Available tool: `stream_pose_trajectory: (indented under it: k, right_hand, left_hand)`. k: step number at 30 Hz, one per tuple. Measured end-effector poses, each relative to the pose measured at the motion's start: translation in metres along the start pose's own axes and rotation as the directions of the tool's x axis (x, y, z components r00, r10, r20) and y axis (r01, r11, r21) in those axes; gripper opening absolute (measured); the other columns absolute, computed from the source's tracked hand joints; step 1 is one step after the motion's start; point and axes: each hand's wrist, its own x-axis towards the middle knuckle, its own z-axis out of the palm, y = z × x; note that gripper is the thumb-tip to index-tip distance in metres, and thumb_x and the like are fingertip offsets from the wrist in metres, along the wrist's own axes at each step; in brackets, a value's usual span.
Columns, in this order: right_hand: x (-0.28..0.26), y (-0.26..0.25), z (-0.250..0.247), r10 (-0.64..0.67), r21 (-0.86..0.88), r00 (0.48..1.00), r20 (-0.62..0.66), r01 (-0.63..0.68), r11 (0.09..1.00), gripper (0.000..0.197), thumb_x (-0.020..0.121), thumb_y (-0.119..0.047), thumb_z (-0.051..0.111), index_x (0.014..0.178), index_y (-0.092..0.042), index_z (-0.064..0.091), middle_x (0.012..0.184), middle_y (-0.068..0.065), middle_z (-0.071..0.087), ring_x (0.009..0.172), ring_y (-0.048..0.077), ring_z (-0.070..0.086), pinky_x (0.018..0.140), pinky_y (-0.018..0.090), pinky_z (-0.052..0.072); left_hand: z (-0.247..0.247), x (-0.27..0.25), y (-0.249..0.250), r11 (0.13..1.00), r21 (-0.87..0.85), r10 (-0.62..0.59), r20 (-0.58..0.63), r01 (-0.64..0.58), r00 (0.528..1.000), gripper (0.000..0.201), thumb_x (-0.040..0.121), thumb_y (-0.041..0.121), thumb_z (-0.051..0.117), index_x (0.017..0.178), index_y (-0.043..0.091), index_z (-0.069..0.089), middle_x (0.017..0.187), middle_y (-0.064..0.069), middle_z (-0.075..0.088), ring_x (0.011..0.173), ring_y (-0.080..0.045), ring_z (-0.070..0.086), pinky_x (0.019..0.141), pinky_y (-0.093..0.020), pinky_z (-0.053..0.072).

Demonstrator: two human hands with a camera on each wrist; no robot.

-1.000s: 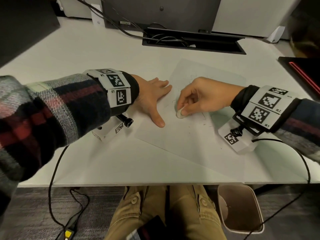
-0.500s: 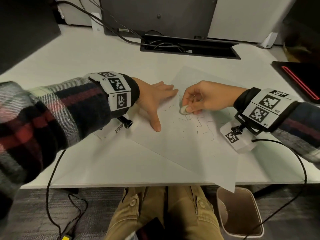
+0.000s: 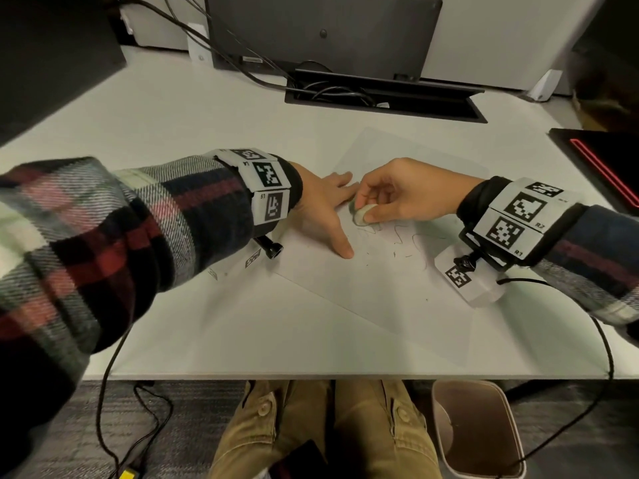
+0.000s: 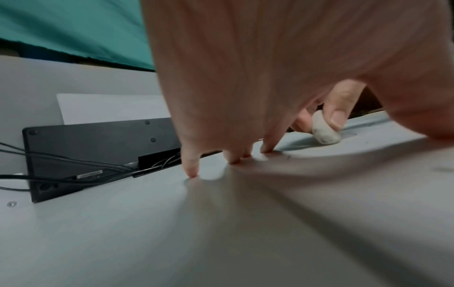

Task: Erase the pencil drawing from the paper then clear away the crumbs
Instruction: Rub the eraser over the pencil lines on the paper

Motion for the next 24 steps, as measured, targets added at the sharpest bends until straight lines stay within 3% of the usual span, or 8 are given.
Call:
stream_pose_trajectory:
  k: [4, 6, 10, 12, 16, 19, 22, 24]
  right_hand:
    - [-0.007, -0.001, -0.001, -0.001, 0.096, 0.997, 0.071, -0.005, 0.995, 0.015, 0.079, -0.016, 0.072, 0.094, -0.015, 0.071, 0.08, 0.006, 0.069, 0.06, 0.005, 0.056, 0.063, 0.017, 0.047]
    - [-0.01, 0.0, 0.0, -0.008, 0.122, 0.994, 0.107, -0.005, 0.993, 0.017, 0.077, -0.016, 0.074, 0.094, -0.014, 0.072, 0.075, 0.001, 0.067, 0.057, 0.0, 0.052, 0.06, 0.013, 0.044]
    - [0.001, 0.0, 0.001, -0.042, -0.022, 0.999, -0.026, 0.041, 0.999, 0.014, 0.08, -0.017, 0.071, 0.094, -0.015, 0.071, 0.079, 0.003, 0.069, 0.059, -0.004, 0.054, 0.059, 0.008, 0.043]
    - [0.004, -0.001, -0.001, -0.055, -0.054, 0.998, -0.032, 0.053, 0.997, 0.013, 0.081, -0.018, 0.07, 0.094, -0.016, 0.07, 0.082, 0.005, 0.07, 0.061, -0.004, 0.056, 0.061, 0.008, 0.044]
    - [-0.01, -0.002, 0.002, -0.043, 0.037, 0.993, 0.106, 0.04, 0.999, 0.014, 0.079, -0.019, 0.072, 0.093, -0.017, 0.073, 0.081, 0.006, 0.069, 0.059, 0.003, 0.051, 0.064, 0.021, 0.045]
    - [-0.006, -0.003, 0.004, -0.085, -0.031, 0.995, 0.045, 0.087, 0.996, 0.012, 0.08, -0.018, 0.07, 0.092, -0.017, 0.072, 0.082, 0.008, 0.069, 0.063, 0.01, 0.052, 0.067, 0.029, 0.046]
    - [0.005, -0.003, 0.001, -0.081, -0.096, 0.996, -0.024, 0.079, 0.992, 0.01, 0.081, -0.017, 0.069, 0.09, -0.02, 0.07, 0.082, 0.007, 0.07, 0.059, 0.003, 0.053, 0.064, 0.018, 0.045]
    - [0.0, -0.003, 0.0, -0.056, -0.066, 0.998, 0.021, 0.058, 0.996, 0.01, 0.081, -0.017, 0.07, 0.09, -0.021, 0.071, 0.081, 0.007, 0.071, 0.06, 0.002, 0.054, 0.064, 0.018, 0.045]
  left_hand:
    - [0.003, 0.001, 0.002, 0.997, 0.062, -0.036, 0.002, 0.035, 0.999, 0.119, 0.063, 0.076, 0.058, 0.145, 0.037, -0.021, 0.152, 0.011, -0.027, 0.145, -0.013, -0.007, 0.115, -0.043, 0.003]
    - [0.004, 0.002, 0.002, 0.997, 0.064, -0.036, 0.006, 0.036, 0.999, 0.121, 0.063, 0.076, 0.058, 0.144, 0.036, -0.022, 0.152, 0.011, -0.029, 0.144, -0.012, -0.012, 0.115, -0.043, -0.001]
    - [0.002, -0.001, 0.003, 0.998, 0.049, -0.034, 0.027, 0.032, 0.999, 0.12, 0.065, 0.074, 0.059, 0.144, 0.036, -0.023, 0.151, 0.011, -0.03, 0.143, -0.013, -0.014, 0.115, -0.044, -0.003]
    - [0.001, -0.002, 0.004, 0.998, 0.048, -0.034, 0.034, 0.032, 0.999, 0.119, 0.066, 0.073, 0.059, 0.144, 0.036, -0.023, 0.151, 0.011, -0.03, 0.143, -0.013, -0.014, 0.115, -0.044, -0.003]
    - [0.001, -0.002, 0.005, 0.997, 0.064, -0.05, 0.028, 0.048, 0.998, 0.12, 0.066, 0.073, 0.059, 0.144, 0.034, -0.023, 0.151, 0.009, -0.03, 0.143, -0.012, -0.017, 0.114, -0.044, -0.006]
    - [0.001, -0.002, 0.006, 0.998, 0.054, -0.044, 0.032, 0.042, 0.999, 0.119, 0.065, 0.072, 0.059, 0.145, 0.035, -0.021, 0.152, 0.009, -0.029, 0.143, -0.013, -0.015, 0.114, -0.043, -0.002]
    - [0.001, -0.002, 0.007, 0.998, 0.05, -0.037, 0.026, 0.036, 0.999, 0.116, 0.067, 0.071, 0.06, 0.145, 0.035, -0.018, 0.153, 0.01, -0.027, 0.144, -0.014, -0.011, 0.115, -0.042, 0.001]
    - [0.001, -0.002, 0.006, 0.998, 0.047, -0.041, 0.029, 0.04, 0.999, 0.118, 0.065, 0.072, 0.06, 0.144, 0.036, -0.02, 0.152, 0.01, -0.028, 0.143, -0.013, -0.014, 0.115, -0.043, -0.002]
